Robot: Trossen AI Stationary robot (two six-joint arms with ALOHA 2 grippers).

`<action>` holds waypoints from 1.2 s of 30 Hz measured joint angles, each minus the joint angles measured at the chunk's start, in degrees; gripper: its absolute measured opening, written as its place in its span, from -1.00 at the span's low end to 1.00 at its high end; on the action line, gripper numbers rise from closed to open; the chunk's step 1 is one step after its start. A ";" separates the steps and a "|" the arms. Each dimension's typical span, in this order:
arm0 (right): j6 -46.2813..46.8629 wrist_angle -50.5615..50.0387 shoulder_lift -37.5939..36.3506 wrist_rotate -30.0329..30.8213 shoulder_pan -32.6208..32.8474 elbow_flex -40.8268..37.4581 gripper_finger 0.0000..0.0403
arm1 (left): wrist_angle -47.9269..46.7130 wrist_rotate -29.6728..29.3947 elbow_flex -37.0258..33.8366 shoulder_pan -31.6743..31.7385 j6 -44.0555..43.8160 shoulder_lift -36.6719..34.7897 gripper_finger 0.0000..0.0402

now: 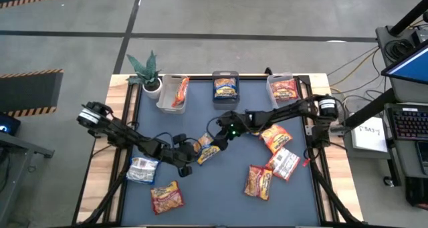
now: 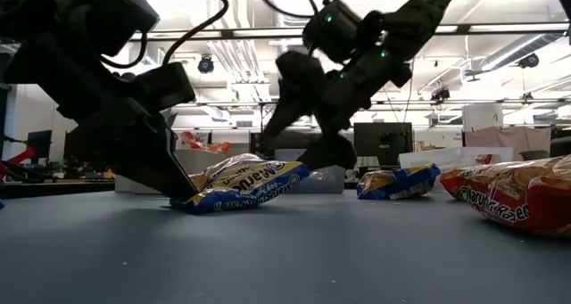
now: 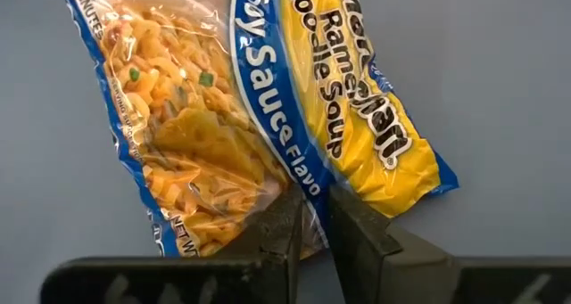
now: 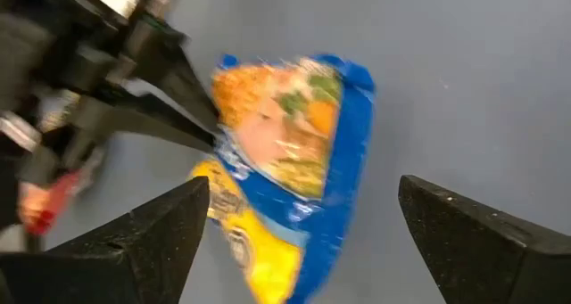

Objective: Sort Maruchan noodles
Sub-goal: Put the blue noodle pack into the black bin

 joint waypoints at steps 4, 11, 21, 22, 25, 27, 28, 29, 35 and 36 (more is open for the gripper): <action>-2.33 0.68 2.86 -0.32 -0.03 2.13 0.77 | 0.01 -0.02 -0.12 0.00 -0.36 0.05 -0.82; -6.95 3.69 7.71 -5.91 0.06 5.56 0.77 | 0.34 -0.22 -0.26 0.00 -0.40 0.13 -0.82; -6.92 4.53 11.25 -9.82 -0.03 8.70 0.45 | 1.61 -0.73 -0.35 -0.02 -0.39 0.11 -0.82; -6.67 4.50 11.25 -9.83 -0.03 8.68 0.40 | 1.62 -0.90 -0.35 -0.02 -0.39 0.11 -0.82; -6.58 4.36 11.19 -9.97 -0.05 8.66 0.26 | 1.94 -1.94 -0.35 -0.15 -0.39 0.13 -0.82; -6.56 4.22 11.11 -10.06 -0.05 8.59 0.17 | 1.99 -2.09 -0.35 -0.15 -0.28 0.04 -0.82; -6.50 4.24 11.06 -10.12 -0.05 8.59 0.13 | 1.99 -2.13 -0.35 -0.15 0.03 -0.02 -0.81; -6.48 4.24 11.01 -10.17 -0.05 8.59 0.09 | 2.01 -2.17 -0.35 -0.15 0.27 -0.08 -0.79; -6.46 4.26 10.94 -10.22 -0.03 8.59 -0.16 | 1.38 -2.35 -0.56 -0.13 1.82 -2.03 -0.58; -6.46 4.26 10.94 -10.24 -0.01 8.59 -0.20 | 1.08 -2.39 -0.61 -0.16 2.29 -2.78 -0.54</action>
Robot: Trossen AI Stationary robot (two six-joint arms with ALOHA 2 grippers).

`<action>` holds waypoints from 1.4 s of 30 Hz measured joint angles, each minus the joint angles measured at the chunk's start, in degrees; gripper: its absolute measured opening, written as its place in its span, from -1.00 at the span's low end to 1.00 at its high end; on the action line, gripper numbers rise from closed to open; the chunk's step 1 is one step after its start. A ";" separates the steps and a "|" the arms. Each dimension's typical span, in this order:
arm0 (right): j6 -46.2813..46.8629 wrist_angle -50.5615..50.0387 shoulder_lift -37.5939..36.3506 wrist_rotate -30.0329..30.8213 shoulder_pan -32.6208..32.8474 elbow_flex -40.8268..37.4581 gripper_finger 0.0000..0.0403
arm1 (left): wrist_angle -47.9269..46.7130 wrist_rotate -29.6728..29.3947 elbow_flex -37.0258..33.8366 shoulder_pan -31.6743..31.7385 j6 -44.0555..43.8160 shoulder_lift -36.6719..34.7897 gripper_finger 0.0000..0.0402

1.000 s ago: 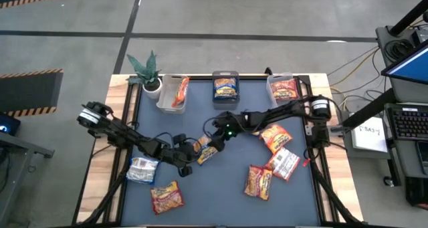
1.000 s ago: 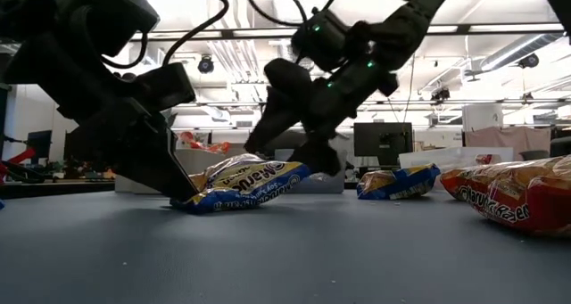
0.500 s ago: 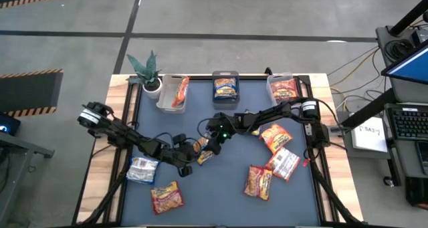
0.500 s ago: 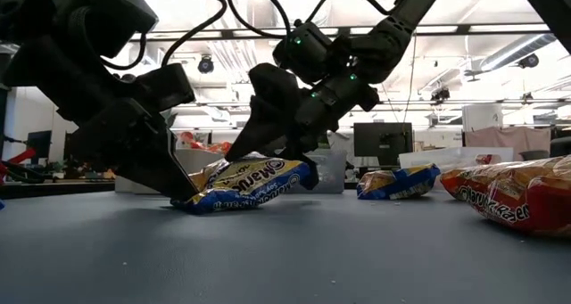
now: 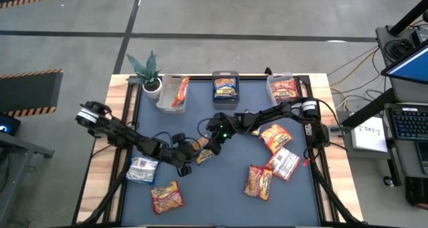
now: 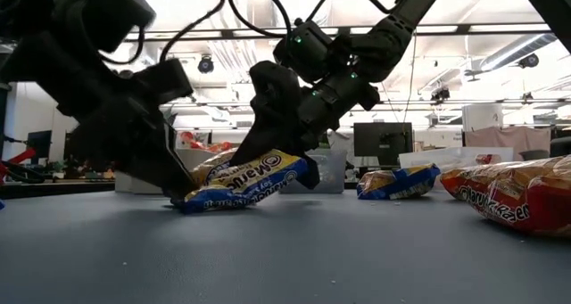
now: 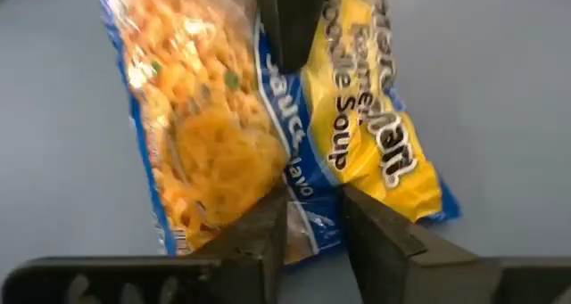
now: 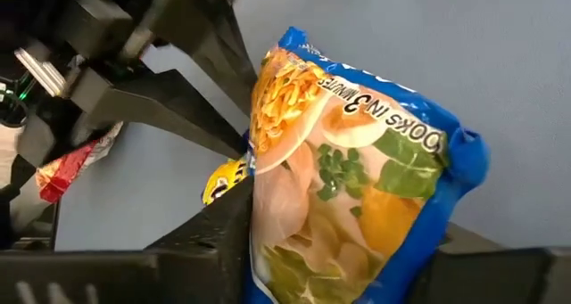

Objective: Sort Maruchan noodles
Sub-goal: Put the blue noodle pack into the black bin

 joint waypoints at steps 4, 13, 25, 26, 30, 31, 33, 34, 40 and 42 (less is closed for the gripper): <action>-0.04 0.04 -0.02 -0.07 0.04 0.00 -0.31 | -1.34 -0.31 0.02 -0.29 2.39 -4.01 -0.37; -0.79 0.01 -0.30 -0.09 0.02 -0.04 -0.36 | -5.95 -0.43 0.09 -0.76 10.50 -16.17 -0.19; -4.25 -6.57 -13.21 1.95 -2.63 0.03 -0.37 | -6.03 -13.73 0.17 -0.83 26.76 -32.82 -0.18; -4.84 -8.04 -14.60 2.82 -3.10 0.29 -0.37 | -6.06 -15.68 0.17 -0.83 27.49 -33.53 -0.18; -8.78 -14.99 -19.78 10.13 -5.47 2.50 -0.37 | -6.42 -20.37 0.17 -0.78 28.24 -35.17 -0.18; -9.90 -17.08 -20.88 12.03 -6.21 3.23 -0.37 | -6.69 -20.50 0.17 -0.76 28.26 -35.30 -0.18; -13.08 -22.06 -22.64 15.99 -7.74 5.04 -0.37 | -6.77 -20.50 0.15 -0.81 28.22 -35.16 -0.18; -15.13 -24.26 -23.26 17.46 -8.64 6.27 -0.36 | -6.91 -20.49 0.15 -0.83 28.20 -35.11 -0.18; -36.03 -37.03 -23.42 25.30 -14.15 14.65 -0.37 | -7.17 -20.51 0.13 -0.80 28.32 -34.63 -0.18; -45.18 -40.24 -22.33 25.59 -15.94 17.30 -0.37 | -7.32 -20.49 0.13 -0.80 28.41 -34.55 -0.18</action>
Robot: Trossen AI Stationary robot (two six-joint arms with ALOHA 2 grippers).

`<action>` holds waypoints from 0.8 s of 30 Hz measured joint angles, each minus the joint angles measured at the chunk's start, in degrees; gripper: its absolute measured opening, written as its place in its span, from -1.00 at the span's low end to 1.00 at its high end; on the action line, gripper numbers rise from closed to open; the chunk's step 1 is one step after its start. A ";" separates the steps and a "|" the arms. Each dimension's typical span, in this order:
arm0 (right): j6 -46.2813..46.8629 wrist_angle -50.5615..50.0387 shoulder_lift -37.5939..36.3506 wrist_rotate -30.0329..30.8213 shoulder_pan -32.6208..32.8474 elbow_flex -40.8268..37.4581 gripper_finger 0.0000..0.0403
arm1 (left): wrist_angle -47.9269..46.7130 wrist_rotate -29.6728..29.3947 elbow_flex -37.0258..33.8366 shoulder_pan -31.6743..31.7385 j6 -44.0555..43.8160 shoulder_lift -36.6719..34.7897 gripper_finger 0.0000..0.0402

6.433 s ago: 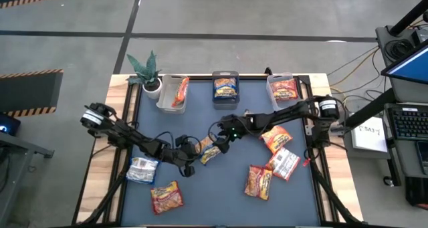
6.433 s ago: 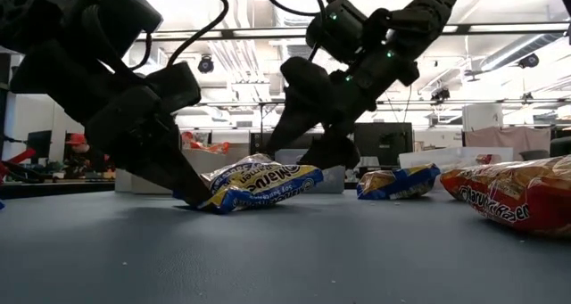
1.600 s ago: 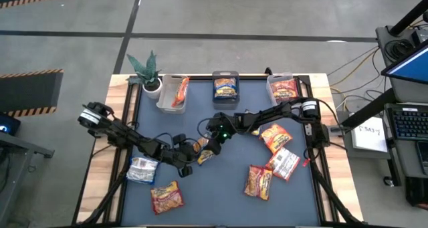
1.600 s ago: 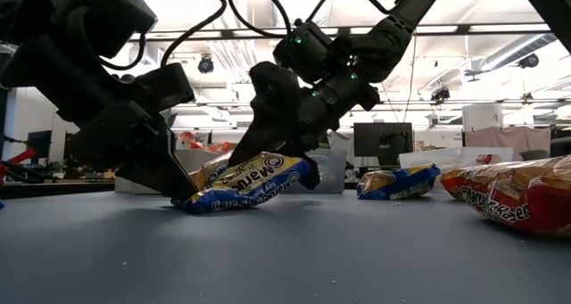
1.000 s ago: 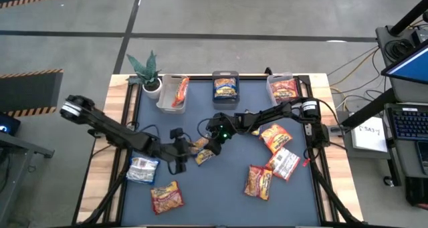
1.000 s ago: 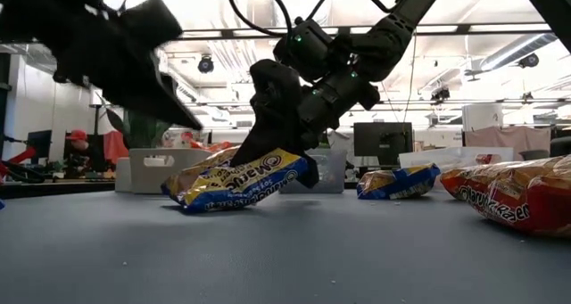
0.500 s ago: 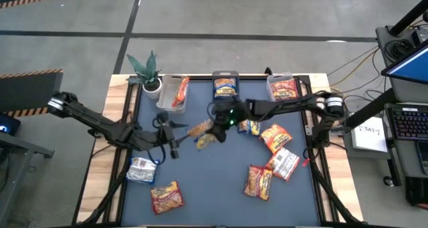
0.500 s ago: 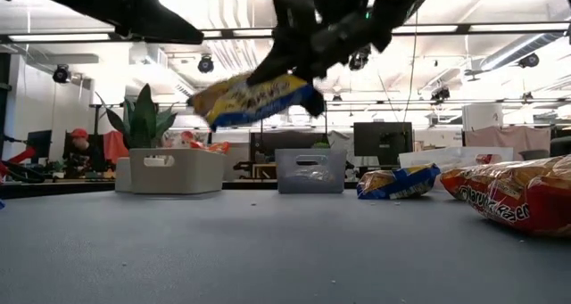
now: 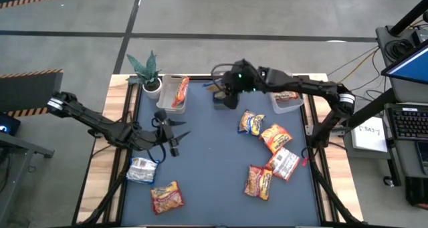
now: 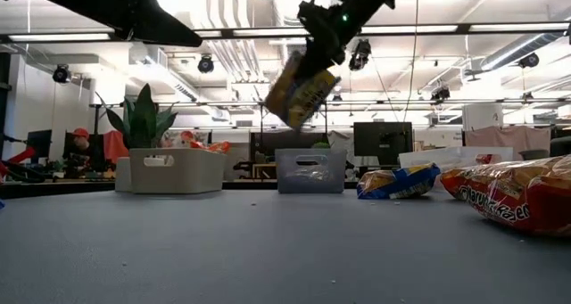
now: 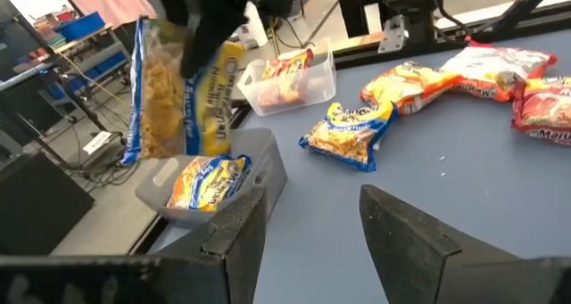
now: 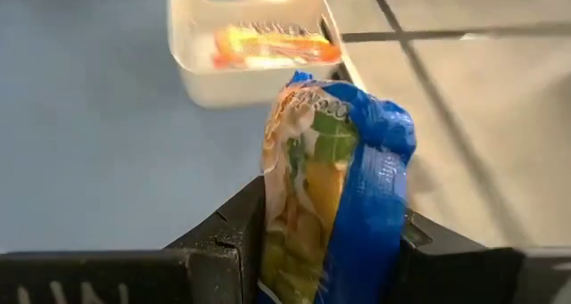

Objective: Sort Maruchan noodles
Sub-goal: Put the blue noodle pack into the black bin, then put the red noodle pack into the transparent bin

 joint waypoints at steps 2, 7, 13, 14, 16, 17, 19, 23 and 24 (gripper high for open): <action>-8.77 -4.38 1.21 0.16 -1.44 2.21 -0.37 | 0.12 0.00 0.00 0.00 0.03 0.07 -0.18; -17.89 -10.66 5.38 -0.25 -4.50 7.40 -0.37 | 0.12 0.00 0.00 0.00 -0.07 0.07 -0.18; -17.55 -13.87 11.10 -0.46 -5.52 12.03 -0.37 | 0.01 0.00 0.00 0.00 -0.11 0.08 -0.18; -17.39 -14.29 11.96 -0.31 -5.50 12.75 -0.37 | -0.02 0.00 0.00 0.00 -0.11 0.08 -0.18; -16.87 -14.73 13.55 -0.10 -5.50 13.84 -0.37 | -0.08 0.00 0.00 0.00 -0.13 0.08 -0.18; -16.58 -14.73 14.17 -0.02 -5.52 14.26 -0.37 | -0.17 0.00 0.00 0.00 -0.15 0.07 -0.18; -16.44 -14.64 14.91 0.04 -5.54 14.86 -0.37 | -0.46 0.02 0.00 0.00 -0.50 0.09 -0.18; -14.18 -14.62 14.84 -0.08 -5.50 15.34 -0.37 | -0.90 0.02 0.00 0.00 -1.02 0.09 -0.18; -13.25 -14.72 14.49 -0.08 -5.34 15.34 -0.37 | -0.95 0.02 0.00 0.00 -1.18 0.09 -0.18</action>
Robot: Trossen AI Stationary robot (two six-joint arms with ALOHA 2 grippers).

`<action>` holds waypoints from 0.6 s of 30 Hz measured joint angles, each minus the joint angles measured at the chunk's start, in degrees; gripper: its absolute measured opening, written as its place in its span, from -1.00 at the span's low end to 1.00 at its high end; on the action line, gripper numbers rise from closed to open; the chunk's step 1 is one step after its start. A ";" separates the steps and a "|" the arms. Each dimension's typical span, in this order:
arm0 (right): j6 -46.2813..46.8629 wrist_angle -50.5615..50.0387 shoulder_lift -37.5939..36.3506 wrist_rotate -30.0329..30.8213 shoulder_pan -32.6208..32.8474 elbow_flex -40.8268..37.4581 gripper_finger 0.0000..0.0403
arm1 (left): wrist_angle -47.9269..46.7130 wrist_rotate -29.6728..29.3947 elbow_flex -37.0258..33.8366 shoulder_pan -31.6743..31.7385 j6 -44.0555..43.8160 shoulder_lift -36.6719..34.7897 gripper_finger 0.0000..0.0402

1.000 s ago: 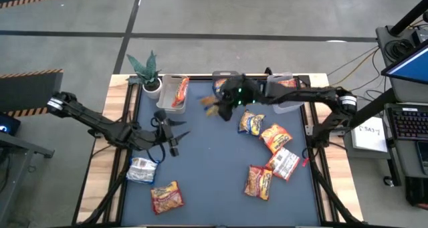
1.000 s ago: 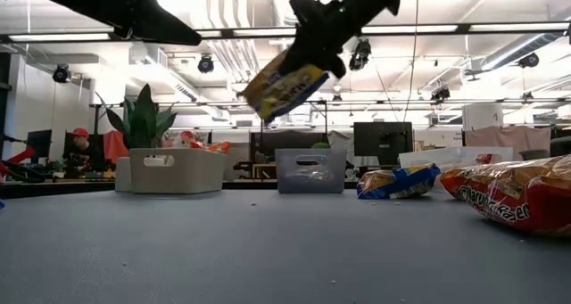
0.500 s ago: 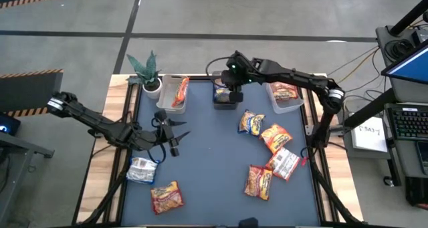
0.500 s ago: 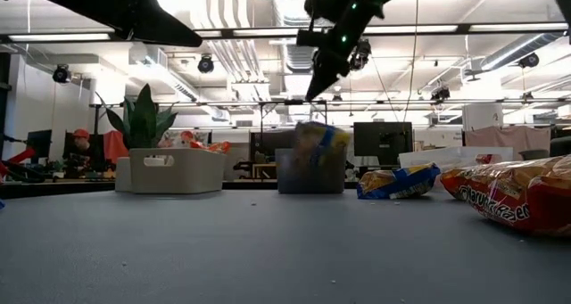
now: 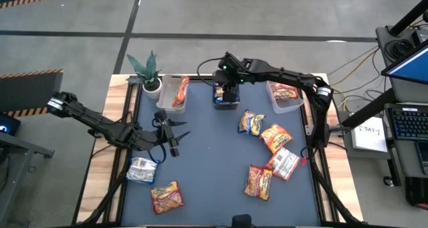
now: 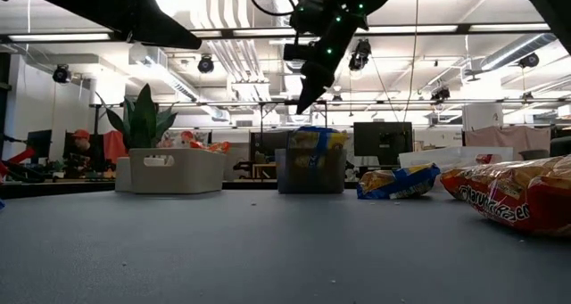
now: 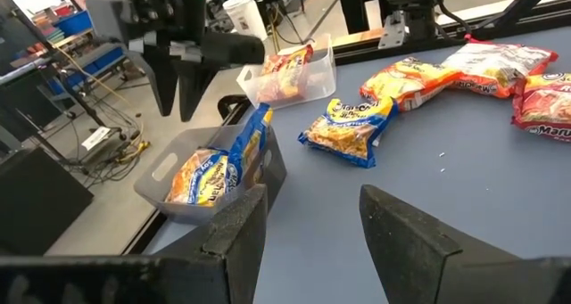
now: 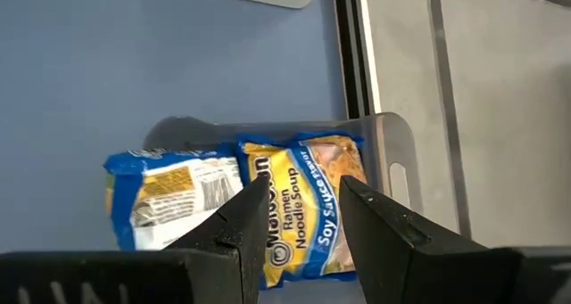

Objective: Sort Maruchan noodles
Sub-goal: Put the red noodle pack into the transparent bin

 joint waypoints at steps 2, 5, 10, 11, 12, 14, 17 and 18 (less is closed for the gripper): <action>1.39 -0.35 -1.18 -0.26 0.35 0.00 -0.37 | -0.39 0.01 0.00 0.00 -0.52 -0.01 -0.18; 3.85 -0.32 -3.71 -2.74 1.18 -0.01 -0.37 | -1.36 0.03 0.00 0.00 -2.03 0.09 -0.18; 7.83 -0.28 -6.57 -7.49 3.78 -1.45 -0.37 | -3.66 0.28 -0.02 0.00 -5.89 0.10 -0.18; 7.99 -0.34 -7.06 -7.54 4.64 -2.06 -0.37 | -3.95 0.61 -0.02 0.00 -7.02 0.11 -0.18; 7.99 -0.22 -7.58 -7.57 5.50 -2.82 -0.37 | -4.10 1.04 -0.02 0.00 -8.40 0.11 -0.18; 7.93 0.40 -8.84 -7.62 7.29 -4.89 -0.37 | -4.75 2.56 -0.02 0.00 -11.58 0.11 -0.18; 8.97 2.65 -10.85 -7.62 9.99 -9.20 -0.37 | -5.70 4.51 -0.02 -0.02 -18.46 0.34 -0.18; 9.43 2.97 -11.67 -7.61 10.74 -10.69 -0.37 | -6.17 5.26 -0.02 -0.02 -20.54 0.69 -0.18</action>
